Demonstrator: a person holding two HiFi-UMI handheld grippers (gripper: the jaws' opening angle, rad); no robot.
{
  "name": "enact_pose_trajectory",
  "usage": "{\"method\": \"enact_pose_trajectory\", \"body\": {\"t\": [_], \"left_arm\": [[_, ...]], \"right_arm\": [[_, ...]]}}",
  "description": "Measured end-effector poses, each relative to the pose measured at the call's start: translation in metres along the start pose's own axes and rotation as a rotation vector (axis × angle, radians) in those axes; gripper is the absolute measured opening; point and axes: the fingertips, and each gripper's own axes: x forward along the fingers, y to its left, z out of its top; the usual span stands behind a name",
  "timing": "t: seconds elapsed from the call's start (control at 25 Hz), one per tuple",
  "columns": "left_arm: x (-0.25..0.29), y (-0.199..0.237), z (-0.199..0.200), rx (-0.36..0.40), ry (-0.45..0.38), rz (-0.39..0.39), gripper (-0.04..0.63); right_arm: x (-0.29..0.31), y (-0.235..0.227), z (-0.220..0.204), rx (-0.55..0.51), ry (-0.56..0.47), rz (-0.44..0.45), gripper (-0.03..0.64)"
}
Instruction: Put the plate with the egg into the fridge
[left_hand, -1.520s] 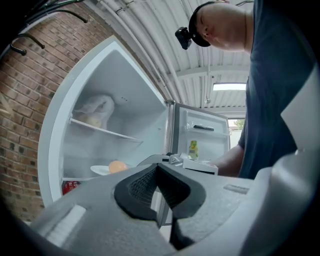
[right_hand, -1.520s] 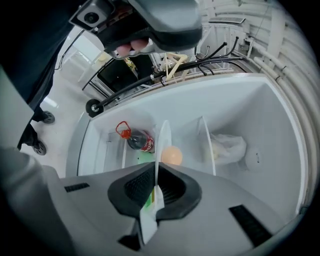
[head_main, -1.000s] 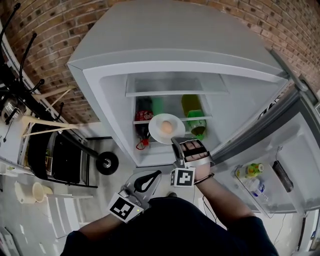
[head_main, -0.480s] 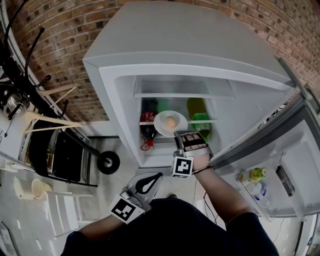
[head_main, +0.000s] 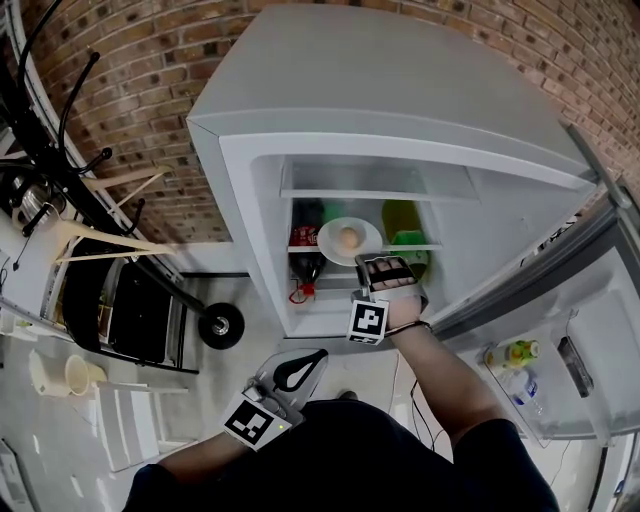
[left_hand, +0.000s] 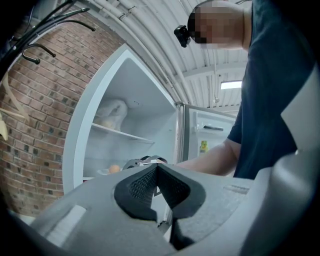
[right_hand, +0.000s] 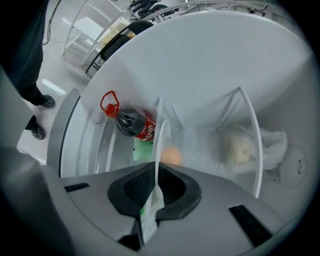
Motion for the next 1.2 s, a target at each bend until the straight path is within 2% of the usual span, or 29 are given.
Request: {"method": "enact_pose_trajectory", "body": {"t": [0.28,0.48,0.68,1.2], "left_arm": [[-0.002,0.003,-0.002,-0.011,0.005,0.004,-0.002],[-0.003,0.006,-0.002,-0.015,0.005,0.009,-0.002],[-0.004,0.006,-0.003,-0.024,0.007,0.013,-0.002],[-0.003,0.000,-0.004,-0.020,0.004,0.023,-0.002]], "right_arm": [[0.018,-0.002,0.002,-0.014,0.003,0.038,0.021],[0.029,0.000,0.003,-0.002,-0.001,0.135,0.031],[0.036,-0.001,0.004,-0.022,-0.001,0.178,0.035],[0.043,0.001,0.007,-0.055,0.008,0.228,0.051]]}}
